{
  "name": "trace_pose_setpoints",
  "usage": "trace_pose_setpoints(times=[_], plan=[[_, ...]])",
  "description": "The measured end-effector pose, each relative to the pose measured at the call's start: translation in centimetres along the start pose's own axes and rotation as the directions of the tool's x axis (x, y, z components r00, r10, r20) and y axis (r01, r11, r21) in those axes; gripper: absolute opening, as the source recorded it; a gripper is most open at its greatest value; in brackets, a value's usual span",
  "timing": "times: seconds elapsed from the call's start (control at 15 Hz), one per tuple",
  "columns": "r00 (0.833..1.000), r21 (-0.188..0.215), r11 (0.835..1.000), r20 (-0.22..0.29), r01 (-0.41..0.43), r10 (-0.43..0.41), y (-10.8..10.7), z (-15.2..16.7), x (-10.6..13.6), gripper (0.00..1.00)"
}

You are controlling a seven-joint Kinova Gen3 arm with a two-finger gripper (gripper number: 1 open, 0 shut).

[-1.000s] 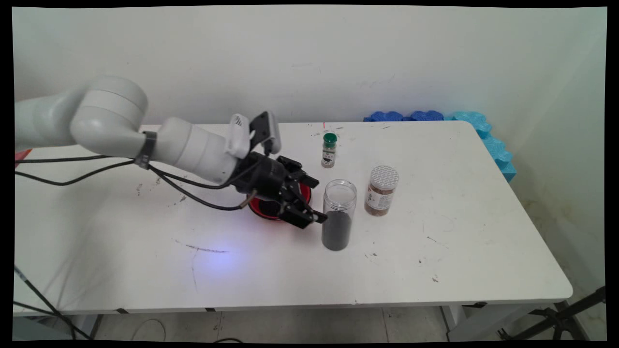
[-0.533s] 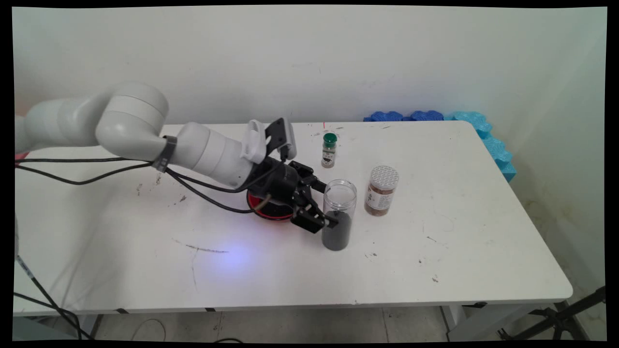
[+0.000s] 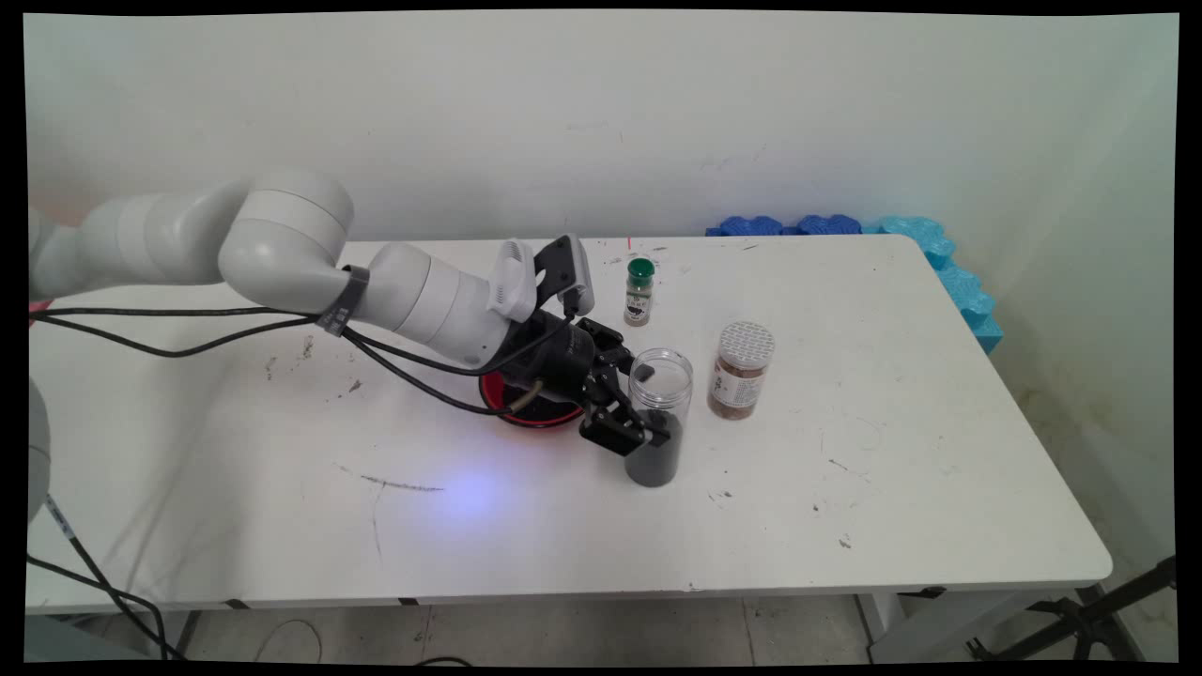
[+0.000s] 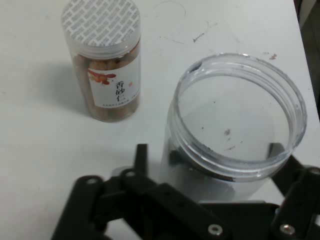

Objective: Pick up the black seasoning powder from the table, then pour the black seasoning powder in the red bowl

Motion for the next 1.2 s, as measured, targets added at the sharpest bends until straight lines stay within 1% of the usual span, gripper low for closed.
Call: trace_pose_setpoints(times=[0.07, 0.47, 0.73, 1.0, 1.2], plan=[[1.000, -0.002, 1.000, 0.000, 0.000, 0.000, 0.0, 0.1, 0.0, 0.00], [1.000, -0.012, 1.000, 0.001, 0.013, -0.013, -0.1, 0.1, 0.0, 0.00], [1.000, -0.024, 1.000, -0.007, 0.010, -0.010, 0.0, -1.0, -0.1, 0.00], [1.000, -0.035, 0.999, -0.019, -0.008, 0.007, 0.2, -3.8, -0.1, 0.00], [1.000, -0.035, 0.999, -0.027, -0.015, 0.014, 0.4, -5.8, 0.1, 0.00]])
